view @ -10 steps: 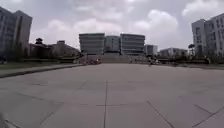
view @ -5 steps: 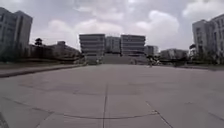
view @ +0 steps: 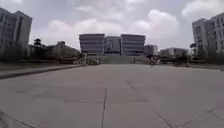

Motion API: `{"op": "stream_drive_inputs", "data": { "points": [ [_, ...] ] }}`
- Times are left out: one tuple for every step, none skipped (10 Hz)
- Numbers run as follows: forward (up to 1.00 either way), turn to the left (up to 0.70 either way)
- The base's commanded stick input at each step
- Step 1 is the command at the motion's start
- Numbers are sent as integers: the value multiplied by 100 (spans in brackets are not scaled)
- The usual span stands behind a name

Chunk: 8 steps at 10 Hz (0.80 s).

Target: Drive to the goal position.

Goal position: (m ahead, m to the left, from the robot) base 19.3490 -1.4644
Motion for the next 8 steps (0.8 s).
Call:
{"op": "stream_drive_inputs", "data": {
  "points": [
    [70, 0],
    [70, 0],
    [70, 0],
    [70, 0],
    [70, 0],
    [70, 0],
    [70, 0],
    [70, 0]
  ]
}}
